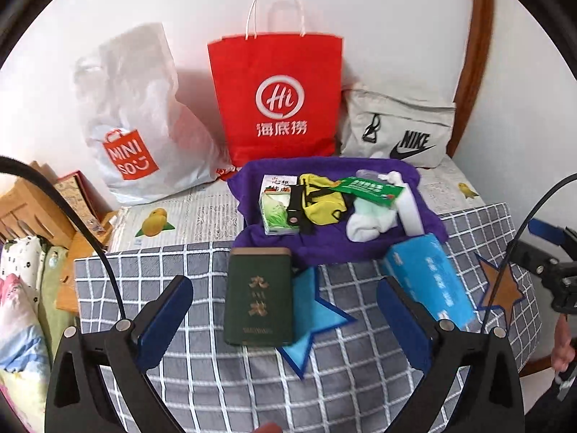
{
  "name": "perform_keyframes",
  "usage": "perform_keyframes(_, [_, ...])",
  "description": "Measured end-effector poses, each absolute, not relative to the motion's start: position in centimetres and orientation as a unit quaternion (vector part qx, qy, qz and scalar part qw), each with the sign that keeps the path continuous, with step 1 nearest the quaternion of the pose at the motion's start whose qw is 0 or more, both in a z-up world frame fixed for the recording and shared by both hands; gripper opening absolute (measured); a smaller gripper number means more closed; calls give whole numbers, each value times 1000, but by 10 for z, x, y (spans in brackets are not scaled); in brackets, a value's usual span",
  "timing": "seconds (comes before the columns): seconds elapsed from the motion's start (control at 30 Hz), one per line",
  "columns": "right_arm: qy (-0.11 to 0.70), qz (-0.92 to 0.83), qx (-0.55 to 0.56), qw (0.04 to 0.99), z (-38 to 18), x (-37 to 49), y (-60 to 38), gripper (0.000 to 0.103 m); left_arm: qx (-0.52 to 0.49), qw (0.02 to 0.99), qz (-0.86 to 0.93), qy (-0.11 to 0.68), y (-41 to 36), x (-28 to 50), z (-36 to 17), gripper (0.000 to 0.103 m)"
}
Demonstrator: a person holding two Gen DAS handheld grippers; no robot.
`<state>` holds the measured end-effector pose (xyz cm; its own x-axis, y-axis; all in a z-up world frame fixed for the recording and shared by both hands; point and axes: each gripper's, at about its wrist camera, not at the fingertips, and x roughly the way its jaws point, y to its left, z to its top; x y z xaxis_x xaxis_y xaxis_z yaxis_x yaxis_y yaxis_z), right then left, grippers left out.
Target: Organize soft objects
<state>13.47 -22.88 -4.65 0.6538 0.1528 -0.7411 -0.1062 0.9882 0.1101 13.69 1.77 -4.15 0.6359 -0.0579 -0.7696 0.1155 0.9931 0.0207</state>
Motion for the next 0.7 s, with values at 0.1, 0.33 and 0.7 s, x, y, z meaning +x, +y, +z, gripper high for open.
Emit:
perform_keyframes(0.1, [415,66,42,907,-47,112,-233,103,25,907,-51,417,9,106,-35,103])
perform_keyframes(0.33, [401,58,26,914,-36,64,-231,103,10,910,-53,412,-3,60,-28,103])
perform_keyframes(0.7, [399,51,-4,915,-33,50,-218,103,-1,916,-49,399,1,44,-15,103])
